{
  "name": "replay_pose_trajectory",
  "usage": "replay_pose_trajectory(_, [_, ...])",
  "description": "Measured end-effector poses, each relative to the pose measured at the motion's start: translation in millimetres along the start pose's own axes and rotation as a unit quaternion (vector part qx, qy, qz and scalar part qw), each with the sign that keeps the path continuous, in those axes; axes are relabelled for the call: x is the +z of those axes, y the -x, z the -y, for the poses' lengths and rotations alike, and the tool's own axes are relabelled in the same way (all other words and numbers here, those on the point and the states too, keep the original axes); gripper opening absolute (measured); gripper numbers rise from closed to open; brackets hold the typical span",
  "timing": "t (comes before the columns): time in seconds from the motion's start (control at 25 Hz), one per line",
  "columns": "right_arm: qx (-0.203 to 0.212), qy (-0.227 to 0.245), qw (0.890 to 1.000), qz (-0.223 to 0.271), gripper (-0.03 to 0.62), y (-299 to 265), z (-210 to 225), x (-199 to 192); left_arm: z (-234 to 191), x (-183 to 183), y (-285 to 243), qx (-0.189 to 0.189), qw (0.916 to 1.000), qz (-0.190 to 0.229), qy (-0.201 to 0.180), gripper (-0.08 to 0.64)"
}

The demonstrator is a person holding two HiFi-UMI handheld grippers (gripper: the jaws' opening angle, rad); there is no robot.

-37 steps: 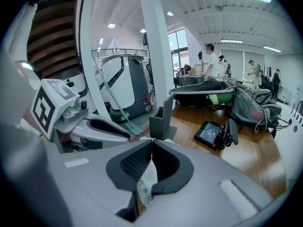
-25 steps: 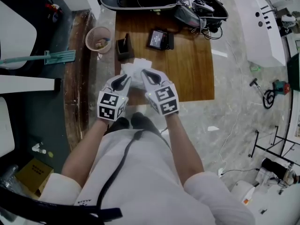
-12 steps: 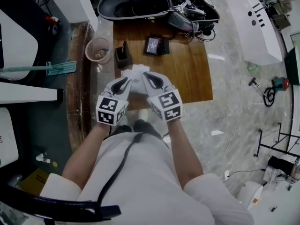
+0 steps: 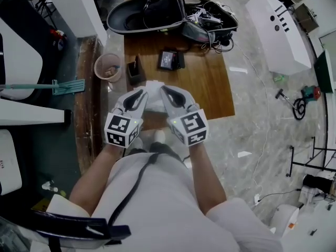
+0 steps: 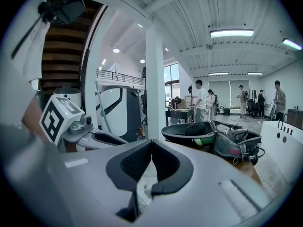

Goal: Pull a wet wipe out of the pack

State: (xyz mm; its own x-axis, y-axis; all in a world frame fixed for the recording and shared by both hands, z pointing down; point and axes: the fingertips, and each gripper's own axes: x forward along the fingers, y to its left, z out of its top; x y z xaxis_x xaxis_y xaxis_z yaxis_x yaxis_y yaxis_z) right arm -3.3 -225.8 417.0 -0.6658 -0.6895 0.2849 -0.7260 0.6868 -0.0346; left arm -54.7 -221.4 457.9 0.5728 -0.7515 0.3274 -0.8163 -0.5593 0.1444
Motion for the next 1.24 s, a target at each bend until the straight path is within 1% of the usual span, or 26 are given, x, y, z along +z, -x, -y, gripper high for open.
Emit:
replay_pose_trajectory(0.12, [0.004,-0.008,1.000,0.029,0.012,11.8,-4.5,18.2,8.3,19.4,7.7,-0.008,0.9998,0.019,-0.010,0.058])
replay_pose_trajectory(0.28, [-0.008,-0.015,0.998,0.058,0.011,28.9,-3.7,36.3,13.2,41.3,20.1,-0.010,0.9989,0.044,-0.012,0.052])
replay_pose_trajectory(0.44, [-0.018,-0.023,0.997,0.072,0.011,41.1,-1.7,45.7,12.3,52.2,31.1,-0.004,0.9982,0.059,-0.011,0.051])
replay_pose_trajectory(0.68, [-0.025,-0.023,0.996,0.077,0.011,46.4,0.7,47.7,4.8,48.9,35.2,0.008,0.9982,0.059,-0.008,0.049])
replay_pose_trajectory(1.24, [-0.027,-0.024,0.997,0.075,0.009,48.0,9.9,46.7,6.5,45.3,29.6,0.010,0.9985,0.054,-0.005,0.049])
